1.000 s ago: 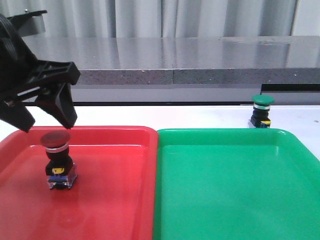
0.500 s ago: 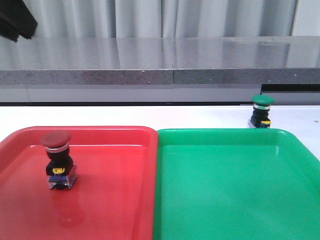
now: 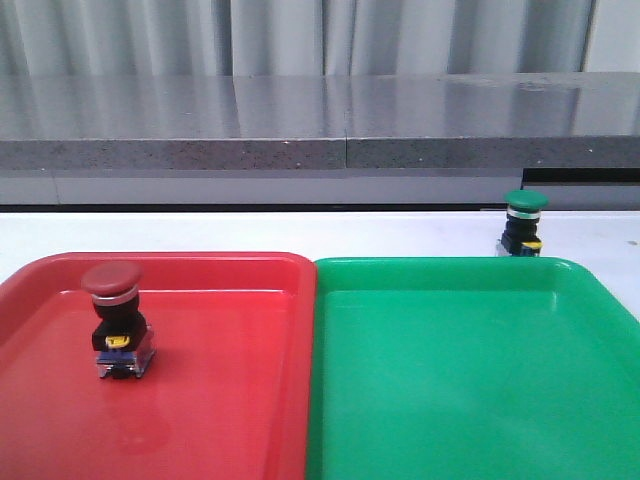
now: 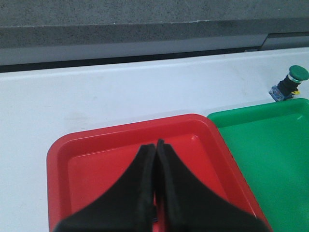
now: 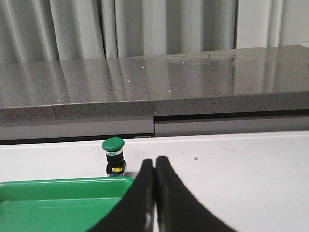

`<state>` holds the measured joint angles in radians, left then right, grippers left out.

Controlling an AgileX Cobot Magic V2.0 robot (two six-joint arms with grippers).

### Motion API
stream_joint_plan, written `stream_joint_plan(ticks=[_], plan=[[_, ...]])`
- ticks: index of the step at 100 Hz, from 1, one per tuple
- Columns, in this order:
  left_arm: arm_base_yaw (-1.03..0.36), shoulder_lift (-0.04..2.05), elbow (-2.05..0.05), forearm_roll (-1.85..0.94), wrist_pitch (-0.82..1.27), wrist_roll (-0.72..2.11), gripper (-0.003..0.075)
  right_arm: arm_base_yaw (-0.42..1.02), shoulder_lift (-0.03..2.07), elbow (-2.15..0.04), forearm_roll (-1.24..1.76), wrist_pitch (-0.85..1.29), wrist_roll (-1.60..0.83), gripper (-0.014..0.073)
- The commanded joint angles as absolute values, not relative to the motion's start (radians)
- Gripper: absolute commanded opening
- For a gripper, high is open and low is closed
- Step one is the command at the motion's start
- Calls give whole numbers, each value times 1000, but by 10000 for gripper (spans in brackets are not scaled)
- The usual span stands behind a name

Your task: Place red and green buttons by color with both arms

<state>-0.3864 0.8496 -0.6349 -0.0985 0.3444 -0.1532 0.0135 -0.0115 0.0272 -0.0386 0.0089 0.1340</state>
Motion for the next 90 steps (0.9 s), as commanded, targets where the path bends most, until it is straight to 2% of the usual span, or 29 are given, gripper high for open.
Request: stream_joint_plan(ticks=[1,57,90], plan=[[-385,790,-616,-93,215,-155,-20,7,-33,9,-37,-71,126,-64],[-379,388,-366,-7,179,-155,-20,7,-33,9,-37,-71,126,-64],[-254,193,-247,34,155,-155,-20,7,-33,9,-37,-71,126,-64]])
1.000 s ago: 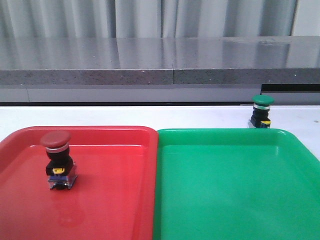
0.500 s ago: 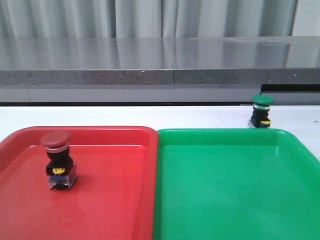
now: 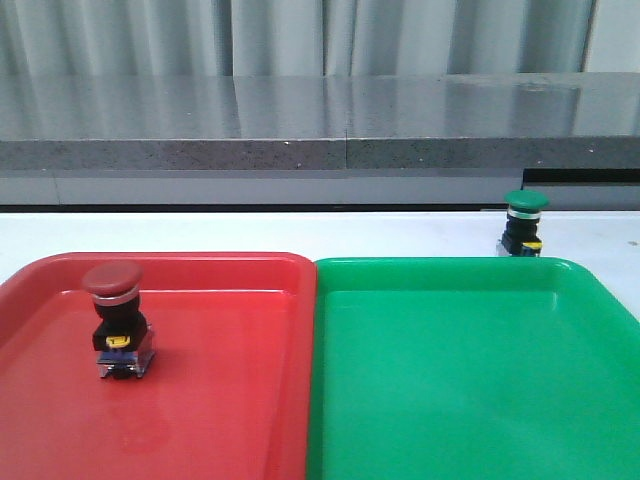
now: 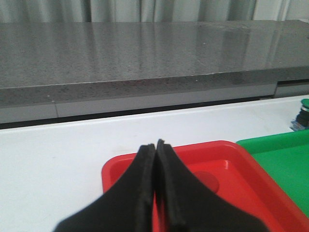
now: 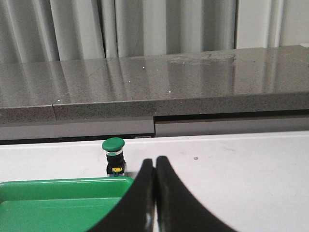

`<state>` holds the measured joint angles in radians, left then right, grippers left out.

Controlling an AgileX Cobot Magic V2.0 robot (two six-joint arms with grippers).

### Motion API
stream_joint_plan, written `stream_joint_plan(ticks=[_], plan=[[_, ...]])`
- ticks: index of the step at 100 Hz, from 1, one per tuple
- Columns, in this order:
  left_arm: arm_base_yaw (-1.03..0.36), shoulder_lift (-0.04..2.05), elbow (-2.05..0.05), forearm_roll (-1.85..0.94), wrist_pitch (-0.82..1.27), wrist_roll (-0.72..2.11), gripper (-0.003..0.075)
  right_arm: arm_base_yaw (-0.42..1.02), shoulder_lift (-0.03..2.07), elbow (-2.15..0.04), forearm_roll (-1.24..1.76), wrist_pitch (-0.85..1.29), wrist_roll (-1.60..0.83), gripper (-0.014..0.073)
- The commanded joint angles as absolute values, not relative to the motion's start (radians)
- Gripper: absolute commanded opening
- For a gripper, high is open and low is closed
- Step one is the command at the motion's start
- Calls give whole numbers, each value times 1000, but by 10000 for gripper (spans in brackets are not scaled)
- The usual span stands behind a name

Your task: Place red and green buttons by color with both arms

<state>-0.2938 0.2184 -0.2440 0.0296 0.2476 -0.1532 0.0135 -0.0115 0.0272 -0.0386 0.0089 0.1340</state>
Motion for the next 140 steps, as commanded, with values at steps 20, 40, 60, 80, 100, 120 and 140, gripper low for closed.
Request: stream_joint_plan(ticks=[20,40,60,80,100,120,140], plan=[[-100,107,-169,65,101,-130,-20,7,-33,9,-37,-71,126,-64],[-23,38,-79,26,22,-130,-20,7,-33,9,-37,-71,126,-64],[-13,-40,17,12,-11,-130,-20,7,-33,9,-37,-71,126,-64],[-17,-38,14,12,11,-130,-20,7,-32,9,-37,-71,126,-64],[-19,-38,14,12,9,-130,-20,7,-32,9,-37,-71,126,-64],[-19,-38,14,12,9,-130,-20,7,-32,9,-37,-71,126,-64],[-19,-38,14,12,9,-130,-20,7,-32,9,-37,-71,126,-64]])
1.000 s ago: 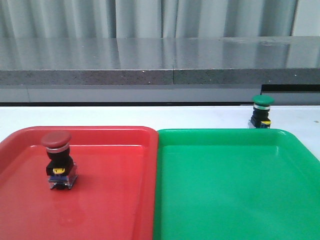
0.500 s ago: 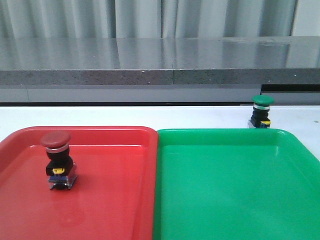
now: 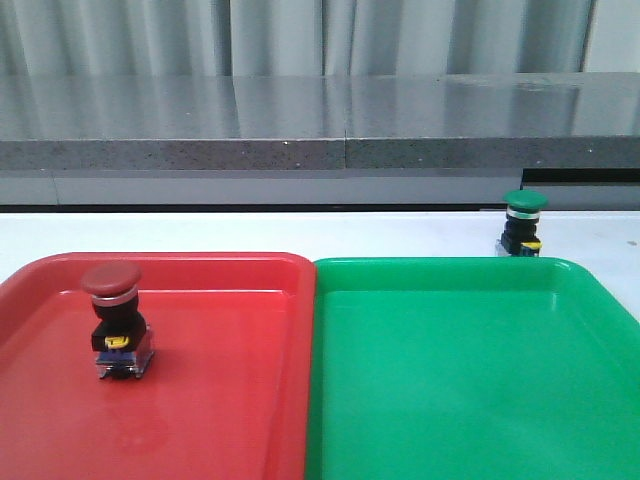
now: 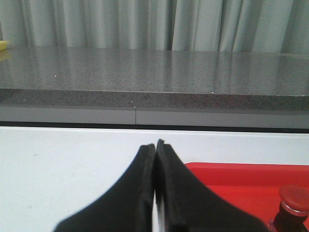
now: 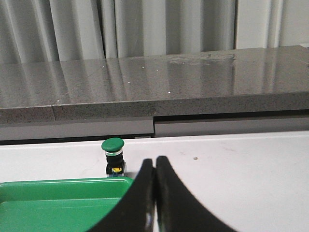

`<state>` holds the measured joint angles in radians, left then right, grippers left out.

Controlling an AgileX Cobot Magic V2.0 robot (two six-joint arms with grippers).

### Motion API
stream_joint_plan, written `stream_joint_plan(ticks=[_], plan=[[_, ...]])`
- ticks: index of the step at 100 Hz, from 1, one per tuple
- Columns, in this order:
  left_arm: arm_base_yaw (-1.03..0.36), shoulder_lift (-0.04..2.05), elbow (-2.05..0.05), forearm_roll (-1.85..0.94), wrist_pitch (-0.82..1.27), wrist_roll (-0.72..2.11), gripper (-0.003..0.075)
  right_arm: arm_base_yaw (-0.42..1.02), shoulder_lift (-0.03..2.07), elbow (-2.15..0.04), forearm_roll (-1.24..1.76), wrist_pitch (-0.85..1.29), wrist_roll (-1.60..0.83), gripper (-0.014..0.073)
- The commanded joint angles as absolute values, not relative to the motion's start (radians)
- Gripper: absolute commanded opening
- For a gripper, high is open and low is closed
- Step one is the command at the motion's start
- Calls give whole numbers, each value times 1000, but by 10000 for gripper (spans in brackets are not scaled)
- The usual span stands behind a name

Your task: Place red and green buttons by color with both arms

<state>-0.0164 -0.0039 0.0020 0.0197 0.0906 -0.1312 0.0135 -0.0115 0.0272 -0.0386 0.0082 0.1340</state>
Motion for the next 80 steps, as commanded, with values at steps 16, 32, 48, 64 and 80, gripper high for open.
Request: stream_joint_plan(ticks=[16,32,48,64,80], plan=[[-19,-38,14,12,9,-130,-20,7,-32,9,-37,-71,126,-64],[-19,-38,14,12,9,-130,-20,7,-31,6,-37,-65,126,-64],[-19,-38,14,12,9,-130,-20,7,-28,-50,-38,27,126,-64],[-19,-38,14,12,9,-130,-20,7,35,-179,-38,179,126,-64],[-19,-38,14,12,9,-130,-20,7,176,-331,-38,290,126,-64]])
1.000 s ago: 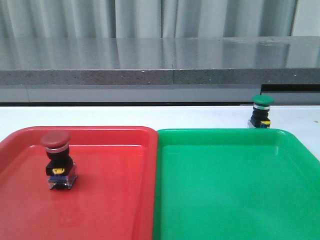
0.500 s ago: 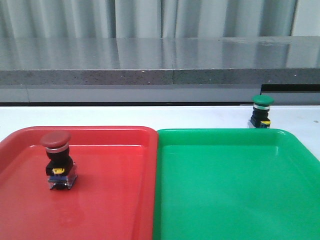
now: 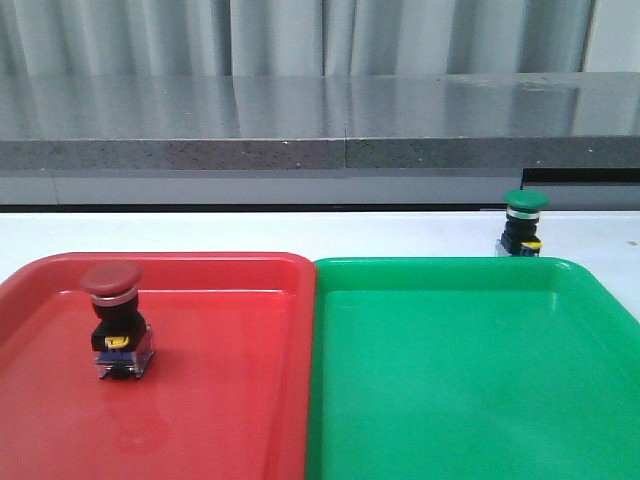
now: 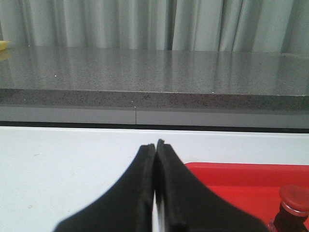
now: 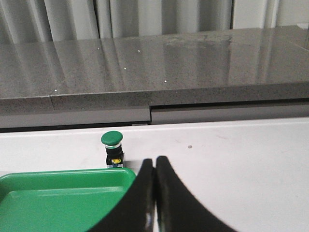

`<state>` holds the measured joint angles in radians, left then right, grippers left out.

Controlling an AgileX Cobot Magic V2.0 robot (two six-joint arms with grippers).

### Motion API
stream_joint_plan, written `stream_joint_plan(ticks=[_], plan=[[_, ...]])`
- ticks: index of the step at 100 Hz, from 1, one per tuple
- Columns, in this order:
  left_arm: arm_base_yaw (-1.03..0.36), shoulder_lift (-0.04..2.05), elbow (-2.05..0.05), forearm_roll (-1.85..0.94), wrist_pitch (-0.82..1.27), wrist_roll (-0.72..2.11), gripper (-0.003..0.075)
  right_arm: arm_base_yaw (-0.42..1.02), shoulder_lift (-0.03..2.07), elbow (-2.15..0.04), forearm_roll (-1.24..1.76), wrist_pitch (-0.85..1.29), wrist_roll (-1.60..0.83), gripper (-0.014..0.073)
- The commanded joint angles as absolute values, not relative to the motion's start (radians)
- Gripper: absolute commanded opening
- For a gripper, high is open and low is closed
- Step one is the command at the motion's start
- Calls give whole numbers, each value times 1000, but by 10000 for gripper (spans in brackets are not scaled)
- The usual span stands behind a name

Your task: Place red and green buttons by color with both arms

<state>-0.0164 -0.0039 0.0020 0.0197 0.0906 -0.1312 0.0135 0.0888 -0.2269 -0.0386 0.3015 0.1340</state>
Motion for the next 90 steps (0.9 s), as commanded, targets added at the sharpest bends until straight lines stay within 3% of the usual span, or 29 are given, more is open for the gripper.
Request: stream_joint_plan(ticks=[1,90], plan=[[-19,-38,14,12,9,-130,-20,7,191,-337,-38,294,126,-64],[-19,-38,14,12,9,-130,-20,28,1133,-1011,12,705,149,-40]])
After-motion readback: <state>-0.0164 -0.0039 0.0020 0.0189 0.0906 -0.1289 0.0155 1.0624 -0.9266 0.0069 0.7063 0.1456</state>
